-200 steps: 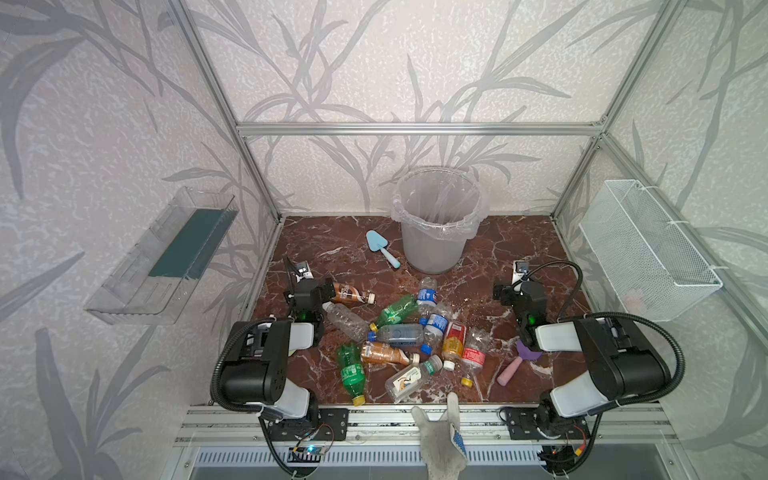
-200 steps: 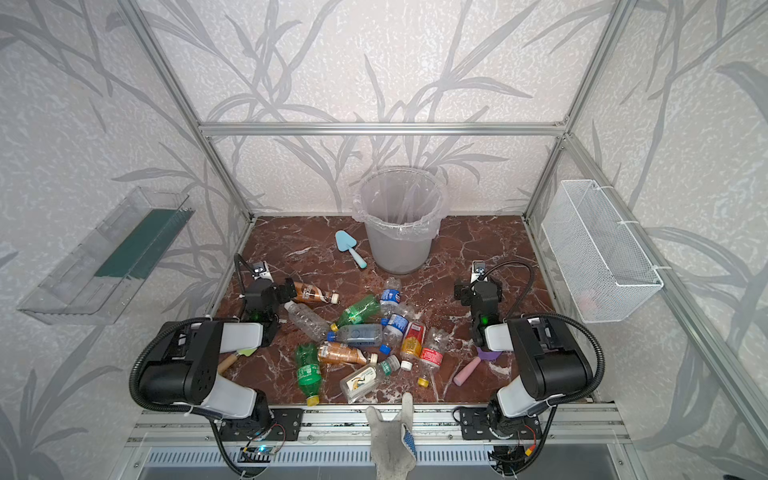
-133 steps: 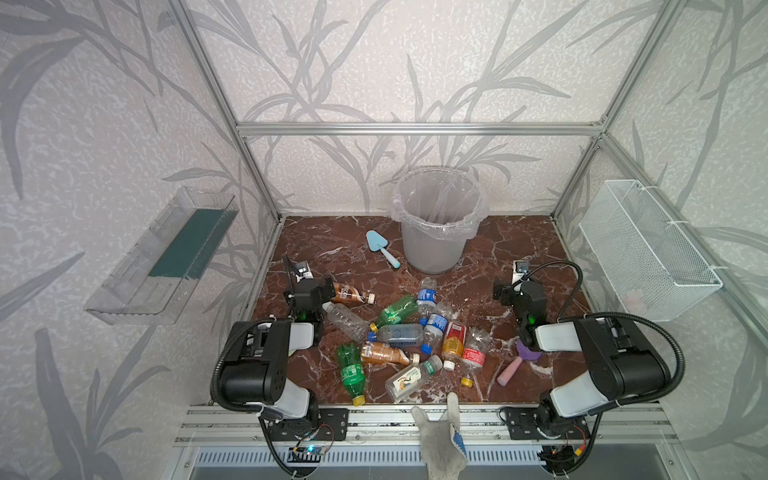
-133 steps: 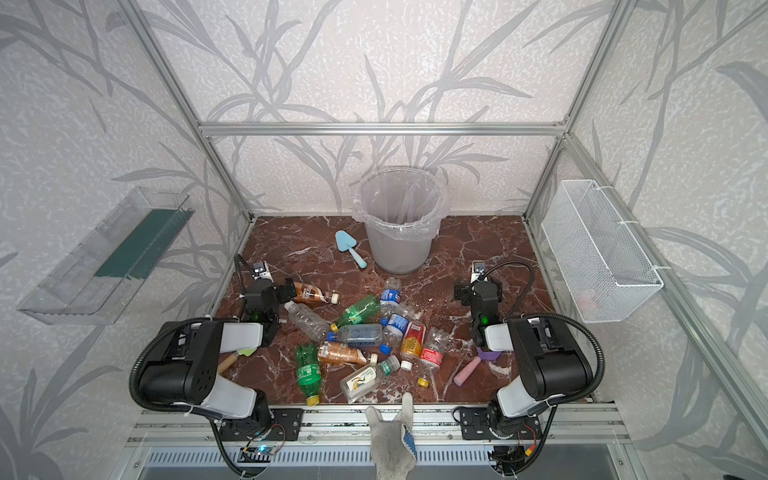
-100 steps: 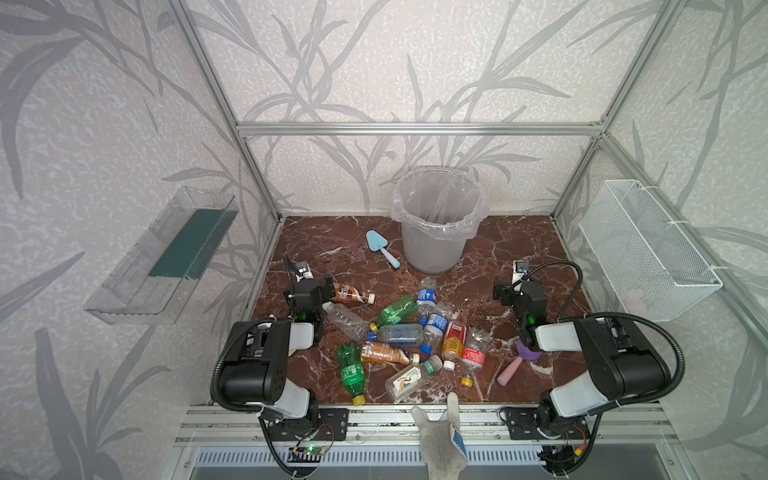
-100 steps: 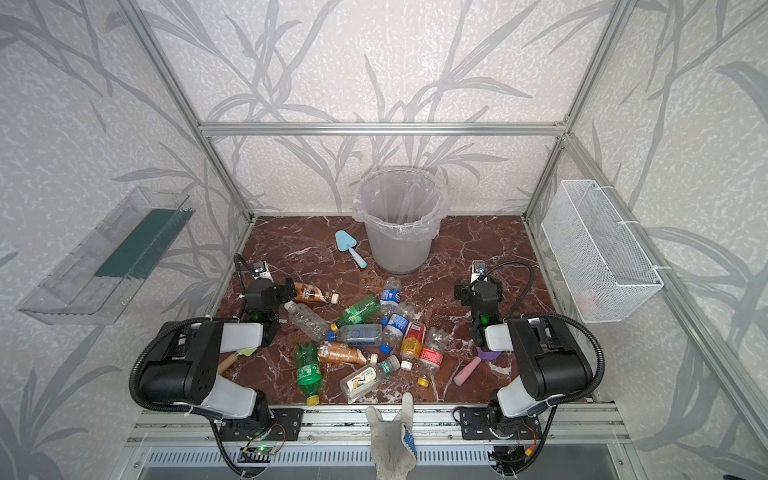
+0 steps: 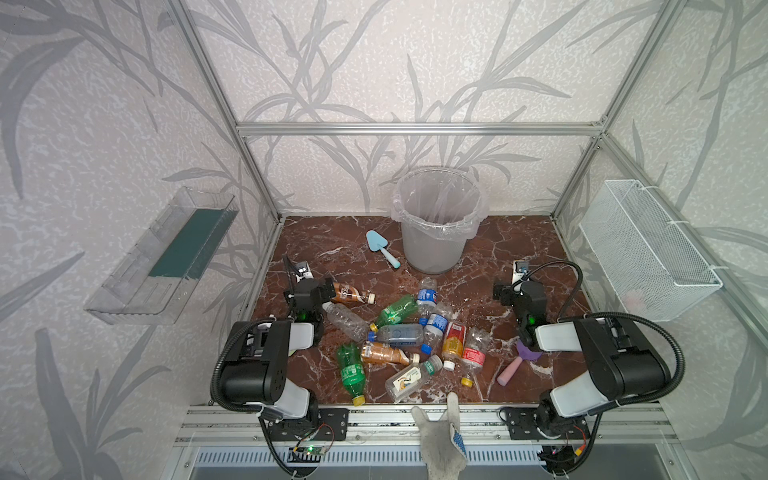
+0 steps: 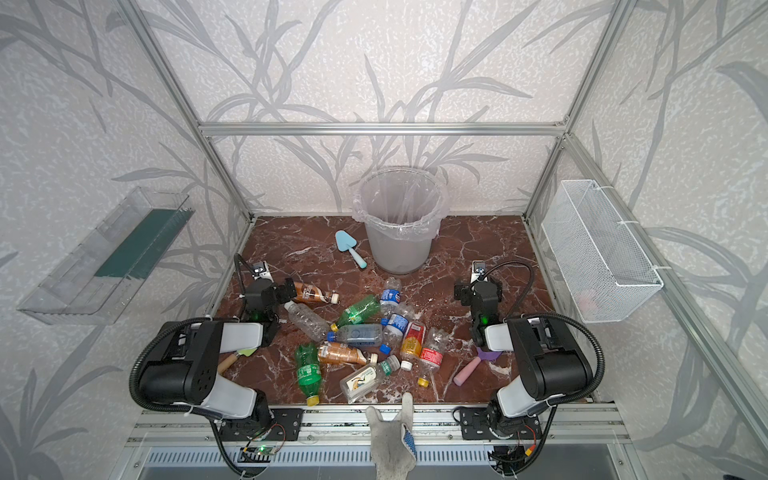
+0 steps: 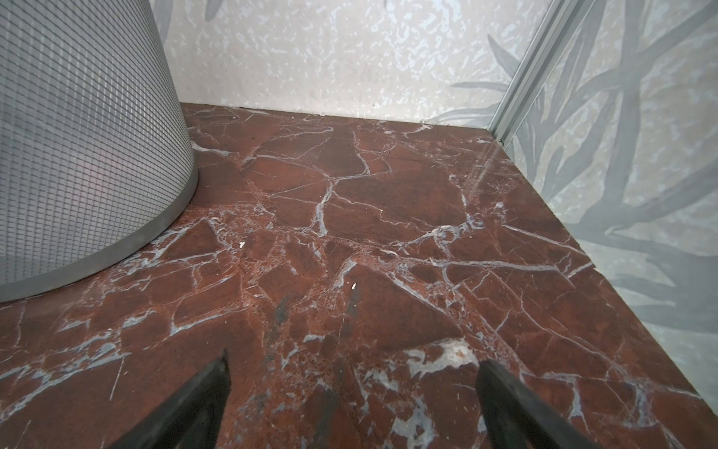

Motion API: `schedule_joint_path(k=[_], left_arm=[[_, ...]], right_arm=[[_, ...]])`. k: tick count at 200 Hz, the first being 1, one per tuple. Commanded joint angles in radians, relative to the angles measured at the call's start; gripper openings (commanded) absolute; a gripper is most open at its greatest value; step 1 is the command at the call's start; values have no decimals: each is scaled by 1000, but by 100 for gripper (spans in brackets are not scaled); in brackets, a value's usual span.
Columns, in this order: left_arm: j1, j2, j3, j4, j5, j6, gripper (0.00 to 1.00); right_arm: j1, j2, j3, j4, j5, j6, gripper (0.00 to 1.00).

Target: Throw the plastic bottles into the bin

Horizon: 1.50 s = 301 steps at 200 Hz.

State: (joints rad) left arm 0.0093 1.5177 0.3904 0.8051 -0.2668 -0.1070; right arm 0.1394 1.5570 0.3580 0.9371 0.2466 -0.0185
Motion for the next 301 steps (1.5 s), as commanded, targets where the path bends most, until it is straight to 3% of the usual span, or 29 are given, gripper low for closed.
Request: schedule_joint_path(k=[1, 23, 38, 57, 69, 83, 110, 134, 144, 178, 215, 252, 301], left_arm=[[-1, 0, 8, 16, 3, 11, 99], [-1, -2, 2, 24, 2, 10, 97], [-3, -60, 18, -30, -63, -3, 95], [-1, -205, 161, -433, -140, -70, 95], [-1, -261, 257, -641, -168, -134, 93], [-3, -312, 371, -849, -164, -214, 87], [-9, -413, 489, -1102, -74, -365, 81], [-24, -541, 461, -1177, 105, -480, 77], [-38, -589, 430, -1186, 180, -482, 75], [-122, -726, 389, -1397, 222, -487, 75], [-171, -814, 342, -1503, 274, -501, 78], [-177, -819, 323, -1498, 299, -516, 80], [-184, -797, 327, -1493, 305, -516, 80]], right_arm=[[2, 6, 20, 2, 7, 7, 99], [1, 5, 14, 14, 6, 5, 99], [7, -61, 13, -34, 36, 8, 95], [41, -256, 50, -244, 109, -4, 94], [39, -389, 125, -468, 103, 107, 94], [40, -499, 276, -809, 11, 216, 90], [48, -533, 502, -1240, -85, 413, 78], [83, -556, 566, -1450, -176, 524, 78], [129, -572, 571, -1522, -184, 554, 78], [363, -629, 524, -1712, -99, 701, 76], [548, -631, 391, -1718, -89, 867, 76], [563, -594, 308, -1639, -130, 899, 82], [562, -537, 251, -1557, -171, 910, 83]])
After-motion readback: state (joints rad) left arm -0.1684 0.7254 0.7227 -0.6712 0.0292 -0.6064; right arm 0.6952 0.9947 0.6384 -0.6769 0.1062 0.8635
